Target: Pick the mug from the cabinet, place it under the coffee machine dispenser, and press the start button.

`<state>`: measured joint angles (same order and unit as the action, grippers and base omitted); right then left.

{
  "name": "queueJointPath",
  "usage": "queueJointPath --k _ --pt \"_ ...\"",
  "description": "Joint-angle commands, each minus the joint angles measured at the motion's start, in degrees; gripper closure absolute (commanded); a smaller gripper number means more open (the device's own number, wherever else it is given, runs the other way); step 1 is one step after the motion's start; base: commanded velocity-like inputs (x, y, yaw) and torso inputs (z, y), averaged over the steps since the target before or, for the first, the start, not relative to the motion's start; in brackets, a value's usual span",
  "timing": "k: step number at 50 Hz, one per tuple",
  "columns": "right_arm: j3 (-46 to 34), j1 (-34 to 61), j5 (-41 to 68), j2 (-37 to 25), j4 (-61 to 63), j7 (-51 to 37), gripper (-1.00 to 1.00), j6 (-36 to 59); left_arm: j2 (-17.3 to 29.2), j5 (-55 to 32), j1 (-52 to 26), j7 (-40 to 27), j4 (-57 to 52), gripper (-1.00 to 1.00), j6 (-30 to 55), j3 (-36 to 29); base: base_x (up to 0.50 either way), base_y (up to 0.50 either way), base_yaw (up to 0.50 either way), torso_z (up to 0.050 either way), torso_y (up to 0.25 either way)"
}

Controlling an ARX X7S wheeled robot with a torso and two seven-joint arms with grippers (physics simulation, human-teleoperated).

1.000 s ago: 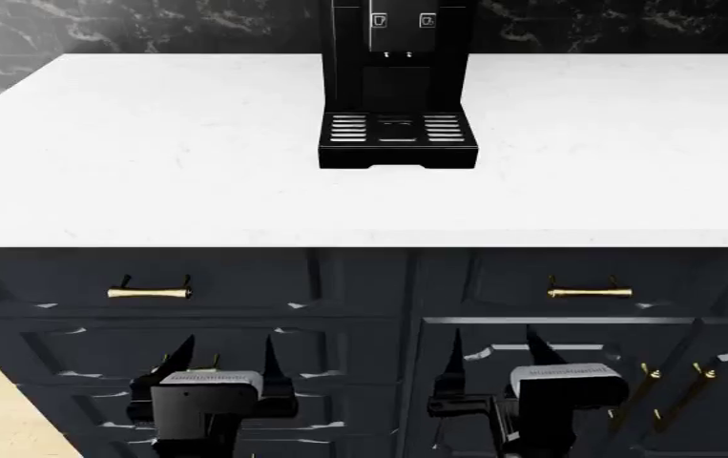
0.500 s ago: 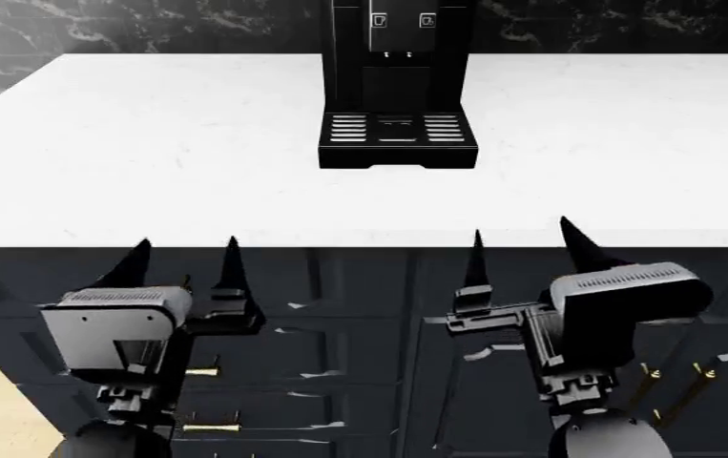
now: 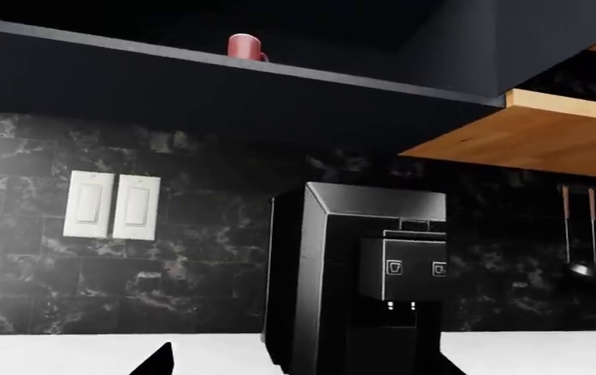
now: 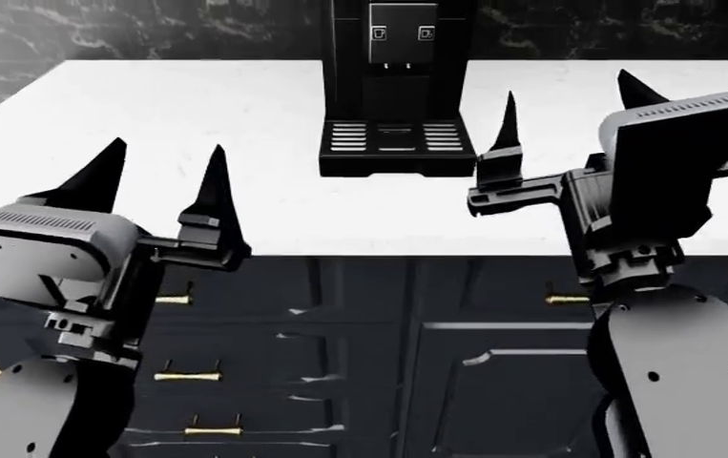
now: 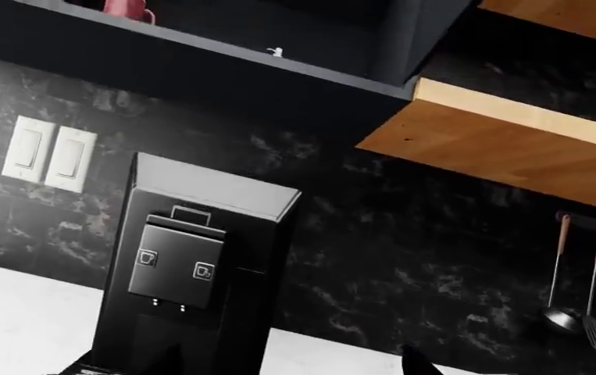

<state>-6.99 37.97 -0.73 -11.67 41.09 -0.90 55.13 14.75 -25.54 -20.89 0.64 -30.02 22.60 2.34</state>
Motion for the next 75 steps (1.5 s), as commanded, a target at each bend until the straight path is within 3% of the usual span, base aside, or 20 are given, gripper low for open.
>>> queueJointPath --k 1,22,75 --pt "1.4 10.7 2.1 1.1 0.7 2.1 -1.00 10.3 2.0 -2.7 -3.2 0.8 -2.5 -1.00 2.2 0.3 0.00 0.00 0.00 0.048 0.043" --pt "3.5 16.1 4.2 1.1 0.0 3.5 -1.00 12.4 3.3 -3.1 -3.5 0.7 -4.0 -1.00 2.0 0.1 0.00 0.00 0.00 0.047 0.040" --pt "2.6 22.1 3.9 1.3 -6.4 -0.2 -1.00 9.5 4.4 -3.9 -0.5 0.6 -5.0 -1.00 -1.2 0.6 0.00 0.50 0.00 0.047 0.040"
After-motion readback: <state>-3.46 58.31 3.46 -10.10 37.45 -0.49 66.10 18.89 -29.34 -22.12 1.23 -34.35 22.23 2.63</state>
